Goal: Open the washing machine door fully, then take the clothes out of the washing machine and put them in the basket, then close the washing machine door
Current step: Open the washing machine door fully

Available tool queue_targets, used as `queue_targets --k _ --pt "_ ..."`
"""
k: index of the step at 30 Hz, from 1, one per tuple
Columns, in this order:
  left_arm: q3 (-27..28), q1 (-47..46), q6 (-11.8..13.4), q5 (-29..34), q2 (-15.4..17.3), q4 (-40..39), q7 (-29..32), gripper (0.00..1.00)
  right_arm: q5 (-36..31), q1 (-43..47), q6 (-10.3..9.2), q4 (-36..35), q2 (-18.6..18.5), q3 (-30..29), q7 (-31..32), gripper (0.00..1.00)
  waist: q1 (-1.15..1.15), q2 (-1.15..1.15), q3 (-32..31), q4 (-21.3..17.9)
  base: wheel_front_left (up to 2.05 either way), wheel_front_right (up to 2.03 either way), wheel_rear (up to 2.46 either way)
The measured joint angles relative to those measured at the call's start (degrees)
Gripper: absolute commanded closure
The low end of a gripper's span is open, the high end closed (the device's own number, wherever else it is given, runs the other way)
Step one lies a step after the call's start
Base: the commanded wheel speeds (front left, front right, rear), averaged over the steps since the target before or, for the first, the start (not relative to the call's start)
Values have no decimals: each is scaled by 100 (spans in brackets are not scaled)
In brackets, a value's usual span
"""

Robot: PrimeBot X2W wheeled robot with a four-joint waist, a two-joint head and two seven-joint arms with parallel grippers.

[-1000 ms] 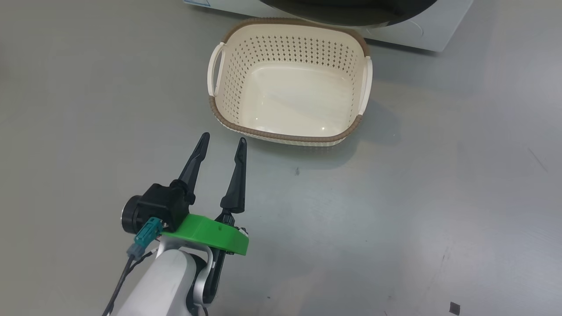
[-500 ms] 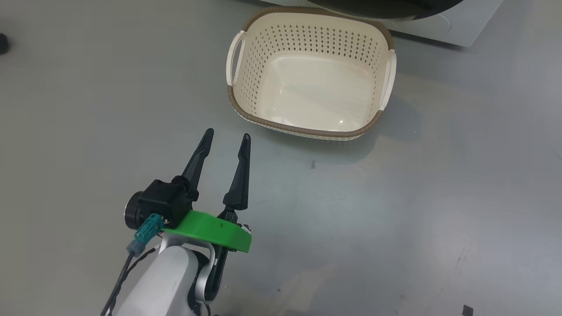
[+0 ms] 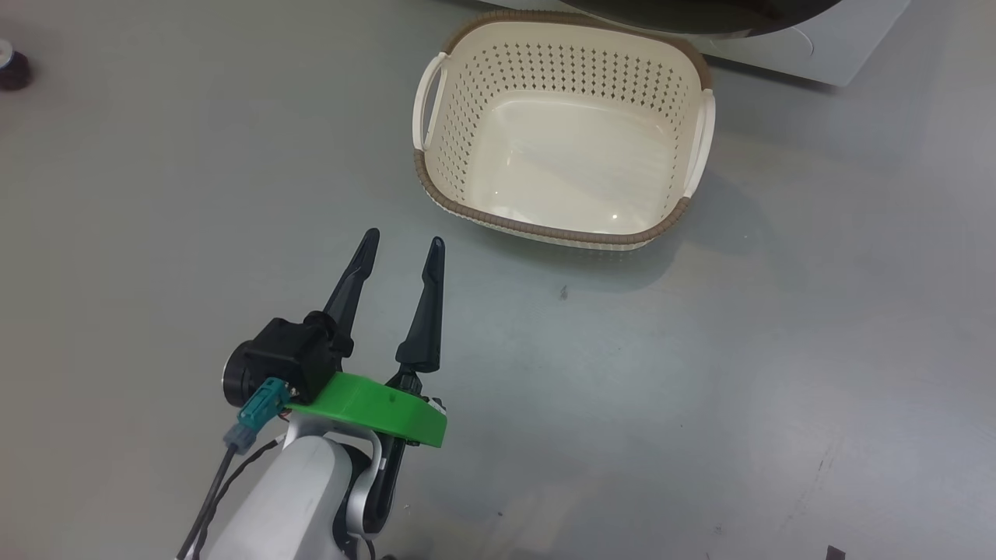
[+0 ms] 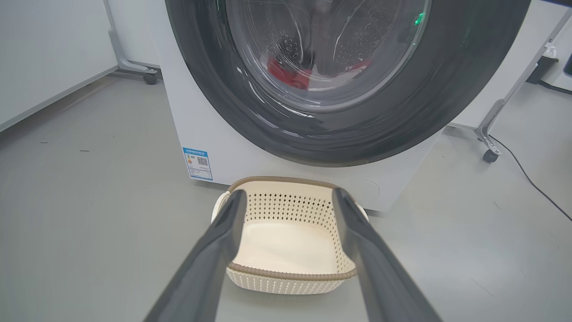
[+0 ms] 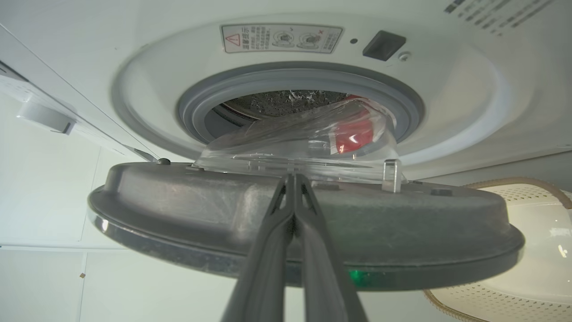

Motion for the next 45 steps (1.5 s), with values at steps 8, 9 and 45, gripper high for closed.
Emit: queue_targets --k 8,9,45 --pt "-18 0 1 -19 -1 4 0 0 182 -167 -1 489 71 -165 178 100 0 0 -25 49 0 0 0" --pt "-18 0 1 -19 -1 5 0 0 185 -185 -1 581 76 -185 201 100 0 0 -30 54 0 0 0" --pt "-4 3 8 43 -1 135 0 0 612 -335 -1 2326 570 -261 773 100 0 0 -505 54 0 0 0"
